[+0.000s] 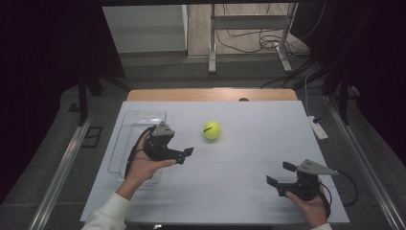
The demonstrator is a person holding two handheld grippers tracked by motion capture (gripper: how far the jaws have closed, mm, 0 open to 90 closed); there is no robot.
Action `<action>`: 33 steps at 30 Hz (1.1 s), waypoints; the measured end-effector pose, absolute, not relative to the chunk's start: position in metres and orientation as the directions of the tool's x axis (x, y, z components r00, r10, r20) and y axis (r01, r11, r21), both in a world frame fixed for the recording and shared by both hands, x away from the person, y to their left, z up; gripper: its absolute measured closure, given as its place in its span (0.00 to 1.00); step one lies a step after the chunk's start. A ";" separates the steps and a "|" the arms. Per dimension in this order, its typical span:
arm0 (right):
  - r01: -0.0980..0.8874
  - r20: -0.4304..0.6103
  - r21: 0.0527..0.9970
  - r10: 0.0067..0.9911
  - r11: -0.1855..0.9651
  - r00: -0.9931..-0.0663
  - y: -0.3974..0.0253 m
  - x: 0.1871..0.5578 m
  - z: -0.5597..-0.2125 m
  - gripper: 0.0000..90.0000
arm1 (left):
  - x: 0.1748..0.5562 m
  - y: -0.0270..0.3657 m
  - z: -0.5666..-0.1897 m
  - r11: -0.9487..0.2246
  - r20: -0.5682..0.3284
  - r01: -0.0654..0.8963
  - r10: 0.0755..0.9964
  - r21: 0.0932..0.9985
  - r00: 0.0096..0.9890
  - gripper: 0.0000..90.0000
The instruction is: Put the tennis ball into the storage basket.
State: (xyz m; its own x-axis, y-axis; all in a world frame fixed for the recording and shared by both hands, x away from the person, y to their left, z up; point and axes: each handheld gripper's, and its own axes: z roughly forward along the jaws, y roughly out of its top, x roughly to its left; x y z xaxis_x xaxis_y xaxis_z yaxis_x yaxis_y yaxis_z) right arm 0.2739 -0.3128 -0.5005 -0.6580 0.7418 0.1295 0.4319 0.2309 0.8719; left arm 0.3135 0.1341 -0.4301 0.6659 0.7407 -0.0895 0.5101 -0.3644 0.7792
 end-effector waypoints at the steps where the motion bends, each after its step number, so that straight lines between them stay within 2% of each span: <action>1: 0.432 0.132 0.872 0.741 0.229 -0.659 -0.313 0.274 -0.501 0.10 | 0.315 0.132 -0.429 -0.366 -0.088 0.508 0.739 0.780 0.668 0.10; 33: 0.433 0.135 0.871 0.735 0.232 -0.664 -0.310 0.278 -0.501 0.10 | 0.347 0.109 -0.424 -0.395 -0.080 0.521 0.736 0.756 0.673 0.09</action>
State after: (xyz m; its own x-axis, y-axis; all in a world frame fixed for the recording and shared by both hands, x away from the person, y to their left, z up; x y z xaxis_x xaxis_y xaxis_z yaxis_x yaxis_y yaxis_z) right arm 0.2783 -0.3105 -0.5007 -0.6643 0.7352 0.1346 0.4331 0.2319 0.8710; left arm 0.3472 0.1090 -0.4242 0.6728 0.7355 -0.0796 0.5214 -0.3951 0.7563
